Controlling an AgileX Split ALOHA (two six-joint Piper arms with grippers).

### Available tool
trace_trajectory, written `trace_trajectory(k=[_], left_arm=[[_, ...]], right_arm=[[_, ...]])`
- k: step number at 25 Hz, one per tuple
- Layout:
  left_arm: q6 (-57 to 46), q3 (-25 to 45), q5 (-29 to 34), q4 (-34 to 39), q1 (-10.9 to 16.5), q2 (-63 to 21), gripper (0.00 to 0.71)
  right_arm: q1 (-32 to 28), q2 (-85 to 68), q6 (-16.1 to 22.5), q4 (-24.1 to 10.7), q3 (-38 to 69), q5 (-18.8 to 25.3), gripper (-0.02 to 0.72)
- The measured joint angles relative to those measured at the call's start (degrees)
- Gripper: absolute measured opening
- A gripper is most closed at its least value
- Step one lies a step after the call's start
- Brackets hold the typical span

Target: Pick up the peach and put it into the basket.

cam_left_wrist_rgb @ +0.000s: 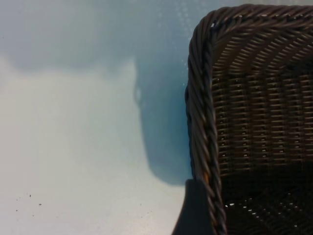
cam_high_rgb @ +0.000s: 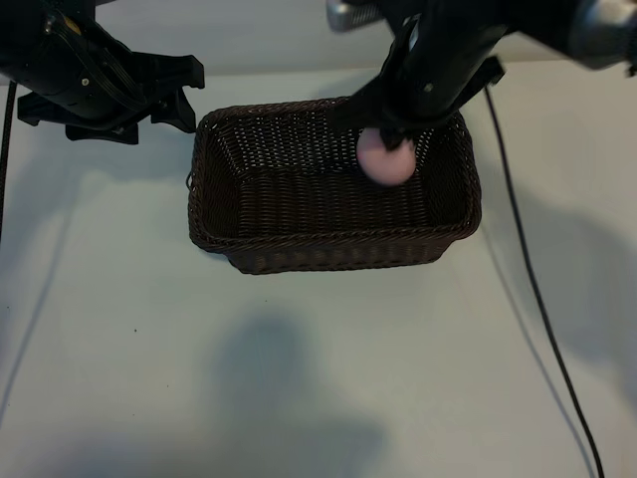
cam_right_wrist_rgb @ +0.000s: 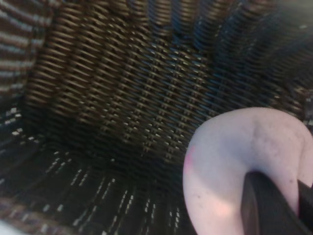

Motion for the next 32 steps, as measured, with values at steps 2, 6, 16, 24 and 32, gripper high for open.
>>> trace_trajectory(k=[2,6,16,24,32], left_arm=[[0.0,0.0,0.0,0.0,0.0,0.0,0.553],[0.0,0.0,0.0,0.0,0.0,0.0,0.553],[0.0,0.0,0.0,0.0,0.0,0.0,0.553],[0.0,0.0,0.0,0.0,0.0,0.0,0.553],[0.0,0.0,0.0,0.0,0.0,0.0,0.553]], right_arm=[[0.0,1.94,0.0,0.13,0.0,-0.79,0.047],[0.0,2.83,-0.05,0.29,0.0,-1.35,0.113],[0.0,2.08,-0.05,0.29,-0.14,-0.29,0.517],[-0.37,-0.14,0.24,-3.72,-5.45,8.59,0.547],[-5.87,-0.4,0.01,-4.78,-6.65,14.44,0.547]])
